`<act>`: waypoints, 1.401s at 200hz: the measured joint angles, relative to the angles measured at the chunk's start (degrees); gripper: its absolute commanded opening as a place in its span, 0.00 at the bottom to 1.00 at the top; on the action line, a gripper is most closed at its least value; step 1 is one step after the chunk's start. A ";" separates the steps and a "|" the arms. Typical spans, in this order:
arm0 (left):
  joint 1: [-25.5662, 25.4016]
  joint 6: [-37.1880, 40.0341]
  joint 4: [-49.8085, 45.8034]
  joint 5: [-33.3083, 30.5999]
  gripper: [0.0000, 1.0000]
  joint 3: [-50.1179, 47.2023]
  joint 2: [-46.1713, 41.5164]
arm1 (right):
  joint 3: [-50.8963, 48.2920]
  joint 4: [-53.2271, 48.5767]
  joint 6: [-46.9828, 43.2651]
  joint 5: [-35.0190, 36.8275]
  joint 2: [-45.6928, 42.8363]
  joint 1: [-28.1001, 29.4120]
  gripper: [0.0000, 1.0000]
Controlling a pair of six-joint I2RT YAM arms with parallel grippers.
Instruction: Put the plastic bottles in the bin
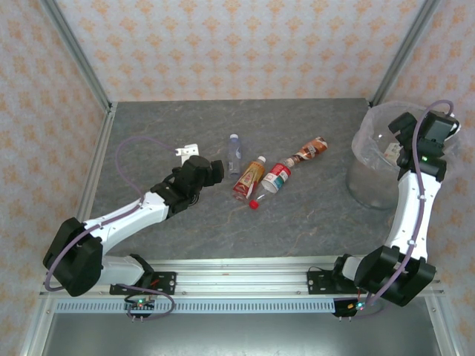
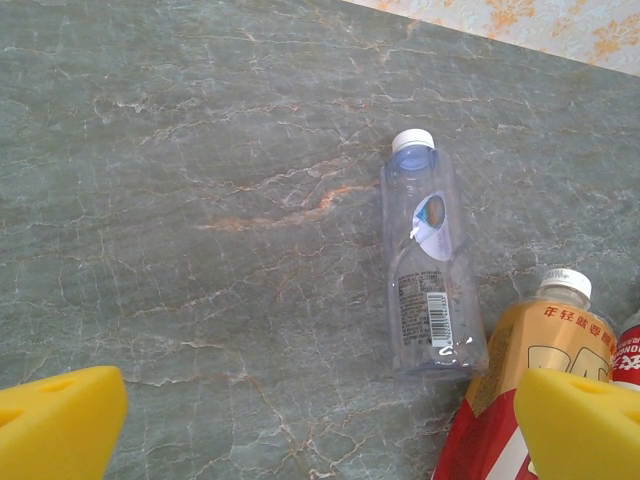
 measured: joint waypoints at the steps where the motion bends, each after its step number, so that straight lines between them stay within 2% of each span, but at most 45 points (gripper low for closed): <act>1: 0.00 0.00 0.00 0.00 1.00 0.00 0.00 | 0.00 -0.02 0.00 -0.02 0.00 0.00 0.99; 60: 0.02 0.02 0.00 0.61 1.00 0.02 0.42 | 1.81 -2.32 1.25 -0.35 -1.73 1.14 0.99; 120: 0.02 0.04 -0.83 3.87 1.00 2.27 3.56 | 5.05 -4.35 1.22 0.33 -4.04 7.13 0.99; 187: 0.02 0.02 -2.27 4.50 1.00 2.67 4.81 | 6.34 -5.53 1.22 0.48 -4.61 13.18 0.99; 227: 0.02 0.00 -2.58 4.79 1.00 3.08 4.98 | 8.15 -6.23 1.18 0.11 -4.48 19.54 0.99; 280: 0.02 -0.04 -2.60 4.90 1.00 3.08 4.96 | 10.14 -6.84 -0.79 1.20 -0.02 33.00 0.99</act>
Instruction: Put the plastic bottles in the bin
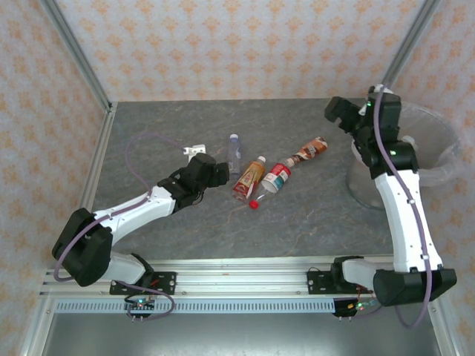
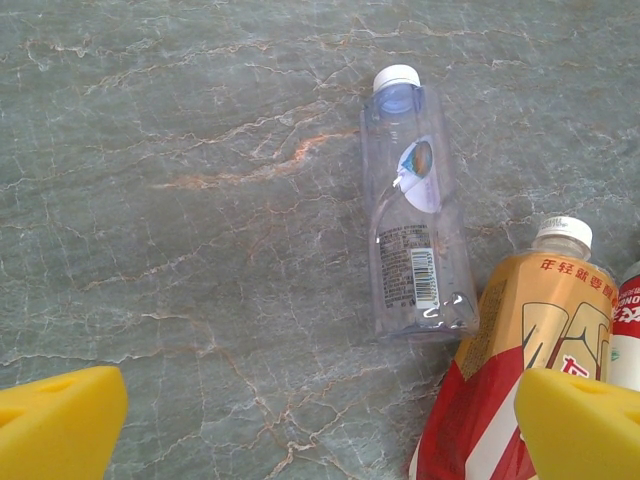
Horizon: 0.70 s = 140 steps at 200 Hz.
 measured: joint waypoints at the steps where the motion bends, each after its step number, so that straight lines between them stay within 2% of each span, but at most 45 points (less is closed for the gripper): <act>1: 0.00 0.00 0.00 0.00 1.00 0.00 0.00 | 0.07 0.00 -0.09 0.07 0.22 0.28 0.99; 73: 0.74 -1.05 -0.37 -1.64 1.00 -0.24 -2.03 | 2.21 -1.68 -6.34 3.91 12.07 13.86 0.99; 100: 0.74 -1.07 -0.39 -2.56 1.00 -0.63 -2.82 | 2.47 -1.81 -6.71 6.54 16.48 15.69 0.99; 140: 0.96 -1.07 -0.81 -2.86 1.00 -1.38 -3.28 | 2.08 -0.37 -1.44 12.07 20.94 15.76 0.99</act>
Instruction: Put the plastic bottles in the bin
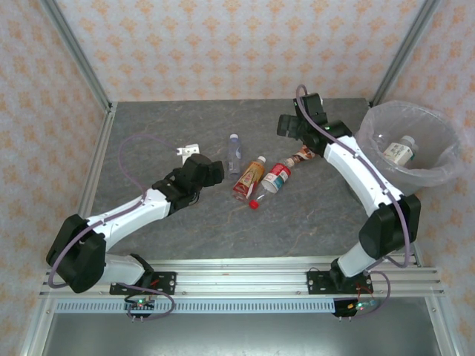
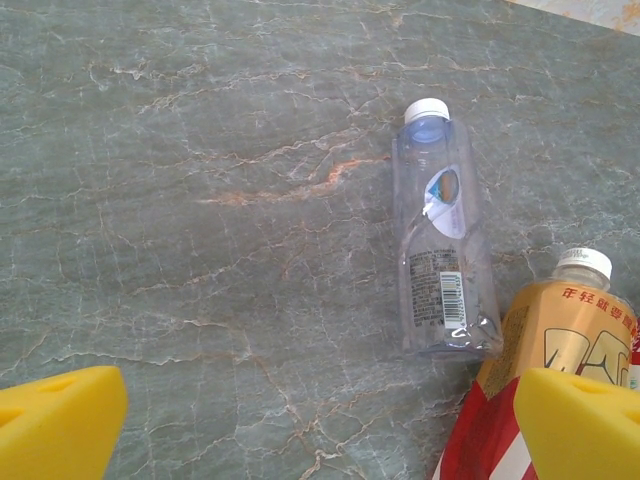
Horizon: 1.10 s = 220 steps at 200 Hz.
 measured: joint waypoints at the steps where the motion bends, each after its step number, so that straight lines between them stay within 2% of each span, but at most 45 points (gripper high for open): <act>1: 0.00 0.00 0.00 -0.02 1.00 0.00 0.00 | -0.02 0.07 0.07 0.09 0.04 0.00 0.99; 84: 0.87 -2.93 -0.94 -5.73 1.00 -3.04 -6.58 | -5.60 6.69 17.03 6.54 6.36 0.00 0.99; 152: 1.86 -4.50 -2.97 -8.39 1.00 -4.13 -7.89 | -6.51 8.24 26.67 4.85 13.31 -3.56 0.99; 220: 2.40 -5.90 -3.23 -8.79 1.00 -5.90 -8.17 | 1.05 5.73 31.15 5.29 23.50 -5.27 0.99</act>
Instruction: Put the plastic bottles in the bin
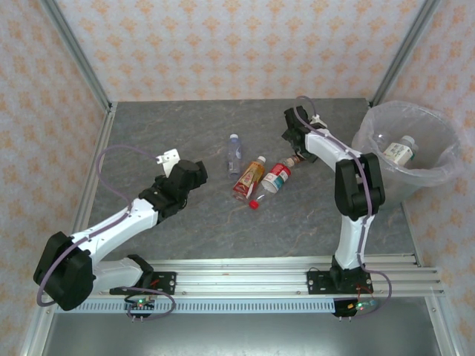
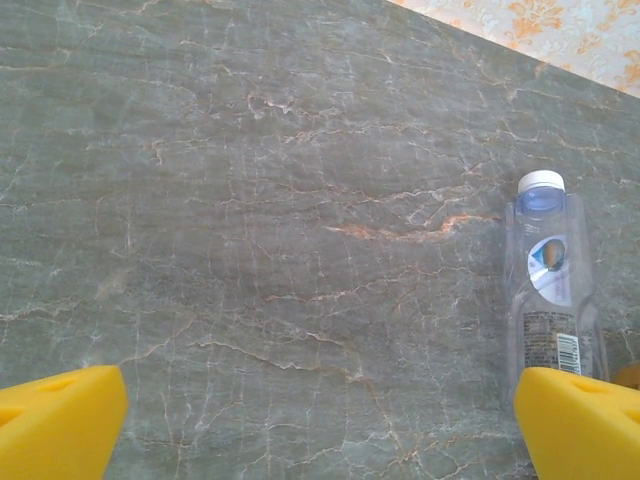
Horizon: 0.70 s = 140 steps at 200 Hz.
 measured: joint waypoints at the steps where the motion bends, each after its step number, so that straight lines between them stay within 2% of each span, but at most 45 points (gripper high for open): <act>1: 0.00 -0.02 -0.02 0.00 1.00 -0.04 -0.04 | 0.09 -0.04 0.02 0.02 0.09 0.00 0.99; 32: 0.00 -0.11 -0.74 -0.20 1.00 -0.48 -0.79 | 3.52 -1.27 1.01 0.22 3.45 -0.37 0.94; 70: 0.66 -0.11 -1.05 -0.63 1.00 -1.18 -2.97 | 7.78 -3.74 4.31 1.44 6.91 -1.29 0.96; 95: 0.74 -0.13 -1.05 -1.16 1.00 -1.66 -3.45 | 7.96 -4.76 6.36 2.14 7.65 -1.84 0.96; 140: 1.11 -0.11 -1.05 -1.44 1.00 -2.21 -3.52 | 7.98 -4.72 6.80 1.31 8.68 -3.19 0.90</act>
